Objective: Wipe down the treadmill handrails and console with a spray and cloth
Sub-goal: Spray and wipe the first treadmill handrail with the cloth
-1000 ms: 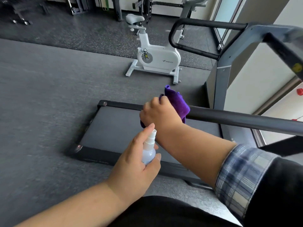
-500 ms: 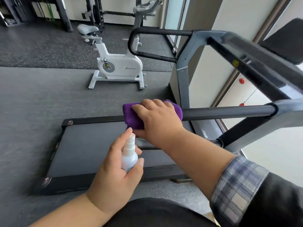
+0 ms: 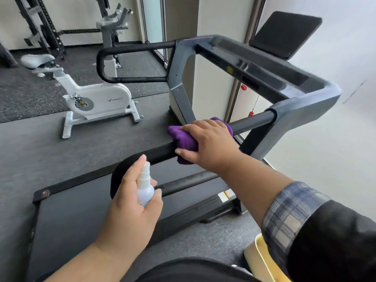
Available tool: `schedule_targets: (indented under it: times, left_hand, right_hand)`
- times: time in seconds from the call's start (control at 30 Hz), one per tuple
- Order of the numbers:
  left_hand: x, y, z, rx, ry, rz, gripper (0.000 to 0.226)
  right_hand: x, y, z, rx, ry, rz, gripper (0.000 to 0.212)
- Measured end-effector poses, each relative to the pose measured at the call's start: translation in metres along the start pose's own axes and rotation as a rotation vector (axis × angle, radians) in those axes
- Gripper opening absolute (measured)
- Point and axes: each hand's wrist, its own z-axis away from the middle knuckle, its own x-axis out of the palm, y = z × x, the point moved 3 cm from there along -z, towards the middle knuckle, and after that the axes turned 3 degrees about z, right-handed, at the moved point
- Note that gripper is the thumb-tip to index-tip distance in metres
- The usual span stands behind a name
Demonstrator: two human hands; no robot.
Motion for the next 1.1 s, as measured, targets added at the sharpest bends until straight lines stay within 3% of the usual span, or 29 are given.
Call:
schedule_targets:
  times: [0.2,0.43,0.8,0.9,1.1]
  left_hand:
    - [0.011,0.002,0.003,-0.067,-0.107,-0.011,0.074]
    - [0.027,0.010,-0.011,-0.050,-0.042,-0.033,0.073]
    - [0.111,0.059,-0.036,-0.093,-0.042,-0.054,0.074]
    - [0.141,0.075,-0.044,-0.080,-0.039,-0.064,0.078]
    - [0.197,0.099,-0.049,-0.065,-0.020,-0.068,0.075]
  right_hand:
    - [-0.010,0.078,0.009,0.140,0.079,-0.006,0.054]
    - [-0.019,0.140,0.016,0.200,0.181,-0.050,0.047]
    - [-0.013,0.159,0.016,0.158,0.208,-0.059,0.045]
    - [-0.011,0.144,0.016,0.093,0.189,-0.048,0.046]
    - [-0.014,0.158,0.015,-0.216,0.043,-0.016,0.082]
